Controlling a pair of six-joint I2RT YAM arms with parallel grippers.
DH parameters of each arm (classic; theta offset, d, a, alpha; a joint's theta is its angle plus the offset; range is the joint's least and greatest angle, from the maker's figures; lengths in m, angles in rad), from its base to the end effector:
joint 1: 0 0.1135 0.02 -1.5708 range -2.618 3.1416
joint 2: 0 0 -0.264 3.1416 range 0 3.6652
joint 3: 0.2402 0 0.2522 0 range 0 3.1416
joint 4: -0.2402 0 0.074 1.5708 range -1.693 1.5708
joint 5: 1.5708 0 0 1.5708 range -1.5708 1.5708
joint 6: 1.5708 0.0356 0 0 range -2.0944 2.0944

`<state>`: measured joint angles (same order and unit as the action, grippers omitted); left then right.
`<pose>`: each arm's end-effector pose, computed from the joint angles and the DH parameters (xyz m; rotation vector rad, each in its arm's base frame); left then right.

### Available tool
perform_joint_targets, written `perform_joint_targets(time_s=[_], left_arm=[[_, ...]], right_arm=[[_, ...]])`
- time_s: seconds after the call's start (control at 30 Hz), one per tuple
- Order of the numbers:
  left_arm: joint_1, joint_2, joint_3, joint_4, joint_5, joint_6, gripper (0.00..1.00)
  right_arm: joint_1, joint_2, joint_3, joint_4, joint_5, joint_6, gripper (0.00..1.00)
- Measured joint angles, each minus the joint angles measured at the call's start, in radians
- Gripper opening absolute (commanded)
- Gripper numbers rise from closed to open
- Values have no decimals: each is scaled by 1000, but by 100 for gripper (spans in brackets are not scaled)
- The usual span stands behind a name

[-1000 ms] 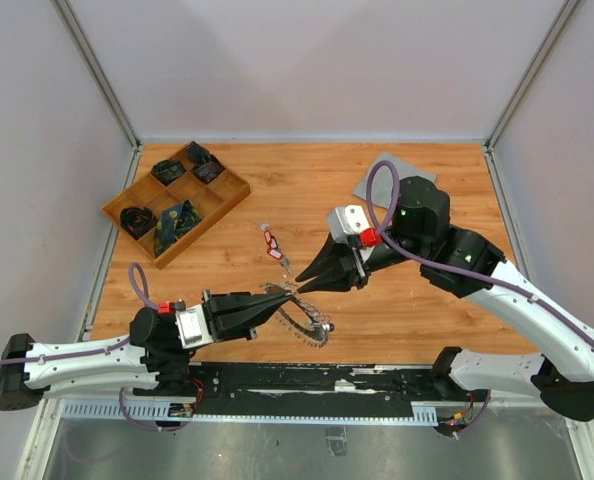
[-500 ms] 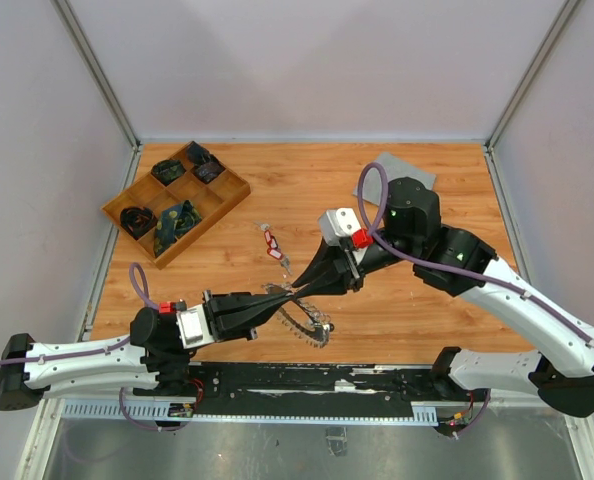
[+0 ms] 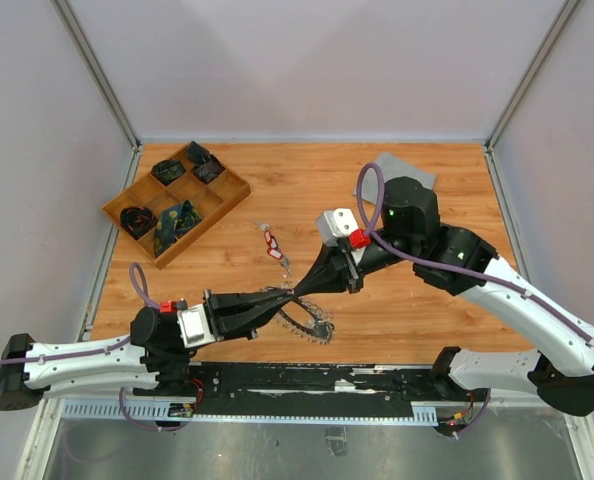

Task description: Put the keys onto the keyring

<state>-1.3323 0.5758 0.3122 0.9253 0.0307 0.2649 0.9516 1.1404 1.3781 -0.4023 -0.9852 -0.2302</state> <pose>0.0313 -0.1335 0.3187 0.7030 0.6429 -1.0038 0.1071 0.2014 0.4541 -1.5854 0.9785 1.3589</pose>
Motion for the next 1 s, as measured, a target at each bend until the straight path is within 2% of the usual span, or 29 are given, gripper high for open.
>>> perform_joint_targets(time_s=[0.1,0.2,0.4,0.57,0.67,1.0], left_arm=[[0,-7,2,-13,-8,1,38],[0,-28,12,-51,-18,-1,43],[0,-70,39,-126,-47,-1,41],[0,-47,97,-220,-99,-12,30],[0,-14,129,-248,-120,-24,29],[0,78,161,-310,-159,-56,30]], right_arm=[[4,2,24,-50,29,-17,1],[6,7,69,-130,79,-49,1],[8,34,212,-316,196,-124,1],[8,76,293,-458,282,-164,1],[8,103,320,-526,322,-183,1],[9,121,329,-603,362,-216,1]])
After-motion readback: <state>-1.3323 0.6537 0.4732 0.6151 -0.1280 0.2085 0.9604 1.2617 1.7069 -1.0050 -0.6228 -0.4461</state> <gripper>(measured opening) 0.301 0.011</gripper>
